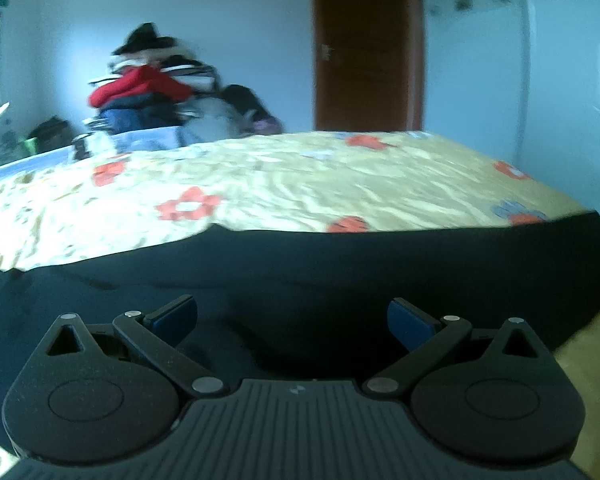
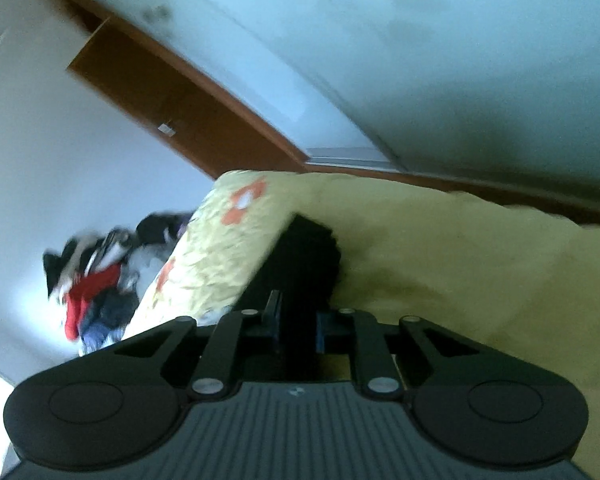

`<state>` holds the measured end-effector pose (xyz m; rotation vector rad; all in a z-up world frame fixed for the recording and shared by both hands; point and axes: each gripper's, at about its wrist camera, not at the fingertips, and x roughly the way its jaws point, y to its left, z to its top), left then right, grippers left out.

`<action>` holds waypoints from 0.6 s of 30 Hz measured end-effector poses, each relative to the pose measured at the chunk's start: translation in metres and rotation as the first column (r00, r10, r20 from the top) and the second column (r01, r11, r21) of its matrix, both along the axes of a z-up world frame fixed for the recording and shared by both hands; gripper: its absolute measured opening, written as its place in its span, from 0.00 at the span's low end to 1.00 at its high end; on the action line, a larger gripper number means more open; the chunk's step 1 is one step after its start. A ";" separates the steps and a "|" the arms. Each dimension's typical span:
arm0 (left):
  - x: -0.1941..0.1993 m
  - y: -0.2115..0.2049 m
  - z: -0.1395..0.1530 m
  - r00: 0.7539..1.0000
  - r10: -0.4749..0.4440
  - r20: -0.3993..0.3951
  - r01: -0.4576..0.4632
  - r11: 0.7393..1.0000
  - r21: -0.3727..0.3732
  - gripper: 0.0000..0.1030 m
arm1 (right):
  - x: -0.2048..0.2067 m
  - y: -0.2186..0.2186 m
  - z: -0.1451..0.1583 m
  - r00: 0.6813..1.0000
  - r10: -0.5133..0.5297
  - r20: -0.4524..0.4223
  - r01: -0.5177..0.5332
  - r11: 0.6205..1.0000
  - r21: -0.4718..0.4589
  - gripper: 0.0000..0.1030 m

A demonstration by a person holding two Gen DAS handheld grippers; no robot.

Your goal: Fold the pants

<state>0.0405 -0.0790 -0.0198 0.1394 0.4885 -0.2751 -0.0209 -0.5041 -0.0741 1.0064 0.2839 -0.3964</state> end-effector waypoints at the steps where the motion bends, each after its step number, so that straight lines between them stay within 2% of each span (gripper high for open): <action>1: 0.002 0.006 0.001 1.000 0.023 -0.001 -0.023 1.000 -0.001 1.00 | 0.007 0.007 0.009 0.999 0.037 0.004 -0.036 0.999 -0.040 0.14; 3: 0.007 0.017 0.002 0.998 0.069 0.000 -0.069 0.998 0.004 1.00 | 0.023 0.024 0.026 0.992 0.122 0.021 -0.119 0.986 -0.113 0.14; 5: 0.010 0.027 0.002 0.994 0.111 0.003 -0.111 0.994 0.012 1.00 | 0.039 0.048 0.041 0.969 0.240 0.051 -0.227 0.957 -0.182 0.09; 9: 0.015 0.050 -0.001 0.982 0.190 -0.016 -0.190 0.982 0.012 1.00 | 0.073 0.102 0.059 0.899 0.433 0.061 -0.403 0.875 -0.270 0.07; 14: 0.012 0.072 -0.005 0.967 0.252 -0.035 -0.252 0.968 0.000 1.00 | 0.109 0.181 0.065 0.765 0.641 0.052 -0.600 0.741 -0.302 0.07; 18: 0.010 0.081 -0.006 0.961 0.273 -0.046 -0.274 0.962 -0.004 1.00 | 0.132 0.244 0.057 0.633 0.774 0.013 -0.738 0.609 -0.290 0.07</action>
